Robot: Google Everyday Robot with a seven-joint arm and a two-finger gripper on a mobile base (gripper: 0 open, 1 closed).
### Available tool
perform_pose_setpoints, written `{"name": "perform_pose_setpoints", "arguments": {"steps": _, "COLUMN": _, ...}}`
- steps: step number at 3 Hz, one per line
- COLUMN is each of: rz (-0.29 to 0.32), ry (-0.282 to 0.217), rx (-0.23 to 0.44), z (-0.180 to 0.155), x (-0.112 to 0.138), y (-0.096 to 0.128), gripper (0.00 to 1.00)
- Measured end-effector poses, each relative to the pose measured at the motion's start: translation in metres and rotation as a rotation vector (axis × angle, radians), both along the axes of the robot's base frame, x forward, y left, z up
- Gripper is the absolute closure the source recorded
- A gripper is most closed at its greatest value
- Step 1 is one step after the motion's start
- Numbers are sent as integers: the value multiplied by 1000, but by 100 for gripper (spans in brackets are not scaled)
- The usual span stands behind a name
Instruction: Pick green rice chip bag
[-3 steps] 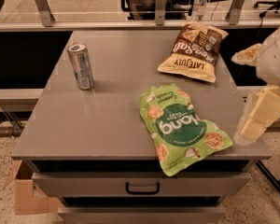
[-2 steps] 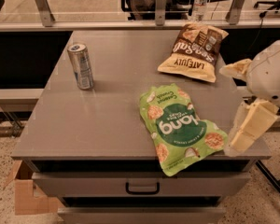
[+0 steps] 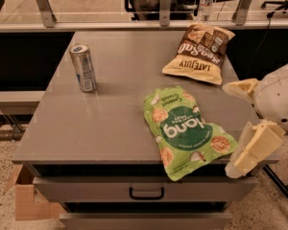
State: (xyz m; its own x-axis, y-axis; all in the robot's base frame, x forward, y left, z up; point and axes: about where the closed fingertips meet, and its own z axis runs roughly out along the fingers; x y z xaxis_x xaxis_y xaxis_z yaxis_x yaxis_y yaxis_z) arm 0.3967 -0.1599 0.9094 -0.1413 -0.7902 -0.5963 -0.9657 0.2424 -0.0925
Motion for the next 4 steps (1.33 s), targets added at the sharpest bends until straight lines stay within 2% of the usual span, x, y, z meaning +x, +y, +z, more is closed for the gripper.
{"name": "perform_pose_setpoints", "arguments": {"steps": 1, "rz": -70, "ry": -25, "rx": 15, "z": -1, "x": -5, "y": 5, "gripper": 0}}
{"name": "perform_pose_setpoints", "arguments": {"steps": 2, "rz": -128, "ry": -27, "rx": 17, "z": -7, "x": -2, "y": 13, "gripper": 0}}
{"name": "perform_pose_setpoints", "arguments": {"steps": 4, "rz": -158, "ry": 39, "rx": -5, "z": -45, "x": 15, "y": 33, "gripper": 2}}
